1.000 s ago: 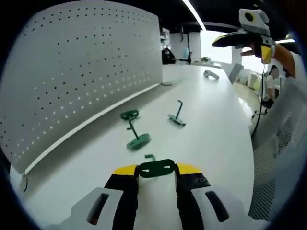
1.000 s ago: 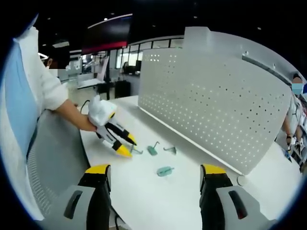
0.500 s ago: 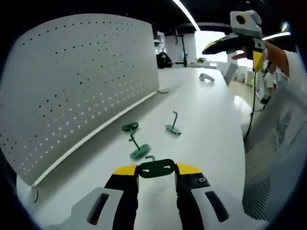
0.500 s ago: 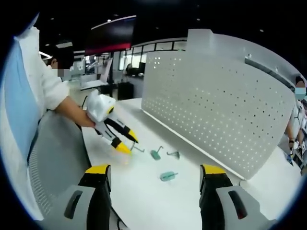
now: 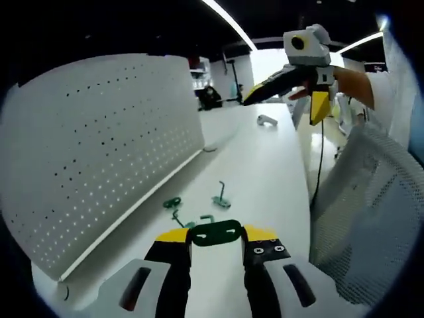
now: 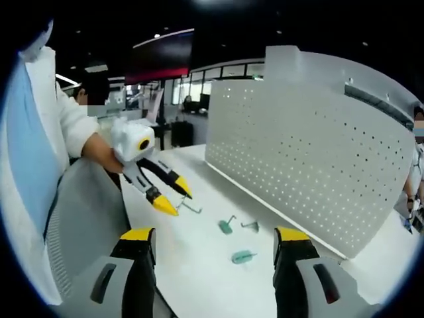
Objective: Insert the hook assembly into the mounting plate slot until the hook locks in place.
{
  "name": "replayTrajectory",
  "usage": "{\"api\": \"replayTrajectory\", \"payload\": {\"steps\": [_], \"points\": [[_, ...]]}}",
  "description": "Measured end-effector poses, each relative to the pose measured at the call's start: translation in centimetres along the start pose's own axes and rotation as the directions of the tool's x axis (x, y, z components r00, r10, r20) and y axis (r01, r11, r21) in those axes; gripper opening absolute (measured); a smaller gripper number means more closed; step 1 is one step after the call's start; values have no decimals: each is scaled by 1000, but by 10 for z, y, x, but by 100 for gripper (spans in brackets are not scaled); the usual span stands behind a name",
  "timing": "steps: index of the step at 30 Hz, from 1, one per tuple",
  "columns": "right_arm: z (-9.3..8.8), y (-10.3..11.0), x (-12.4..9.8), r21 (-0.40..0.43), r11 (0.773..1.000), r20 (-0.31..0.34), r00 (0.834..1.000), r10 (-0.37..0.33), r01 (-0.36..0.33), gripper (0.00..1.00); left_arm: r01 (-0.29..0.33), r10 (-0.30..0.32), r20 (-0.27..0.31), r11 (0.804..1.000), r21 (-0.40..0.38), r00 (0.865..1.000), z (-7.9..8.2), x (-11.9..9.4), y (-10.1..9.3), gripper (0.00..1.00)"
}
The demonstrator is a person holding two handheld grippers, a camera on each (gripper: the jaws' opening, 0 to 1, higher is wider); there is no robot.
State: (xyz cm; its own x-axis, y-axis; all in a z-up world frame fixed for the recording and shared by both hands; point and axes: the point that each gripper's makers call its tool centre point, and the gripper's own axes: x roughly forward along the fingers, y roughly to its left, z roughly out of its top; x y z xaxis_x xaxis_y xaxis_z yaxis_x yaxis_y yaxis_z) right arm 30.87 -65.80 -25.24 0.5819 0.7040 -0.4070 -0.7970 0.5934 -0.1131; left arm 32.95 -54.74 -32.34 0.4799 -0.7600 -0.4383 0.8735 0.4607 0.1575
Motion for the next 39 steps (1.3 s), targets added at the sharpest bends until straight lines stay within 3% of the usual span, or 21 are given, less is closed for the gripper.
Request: {"api": "replayTrajectory", "payload": {"steps": [15,26,39], "points": [[22,26,18,97,983,52,987,150,-154,59,73,-75,84,997,23,994,24,-25,-13,30],[22,33,26,101,978,40,983,178,-181,55,90,-95,130,995,46,987,38,-31,-17,30],[26,36,31,134,971,46,980,196,-200,41,124,-138,189,989,85,972,58,-32,-30,30]]}}
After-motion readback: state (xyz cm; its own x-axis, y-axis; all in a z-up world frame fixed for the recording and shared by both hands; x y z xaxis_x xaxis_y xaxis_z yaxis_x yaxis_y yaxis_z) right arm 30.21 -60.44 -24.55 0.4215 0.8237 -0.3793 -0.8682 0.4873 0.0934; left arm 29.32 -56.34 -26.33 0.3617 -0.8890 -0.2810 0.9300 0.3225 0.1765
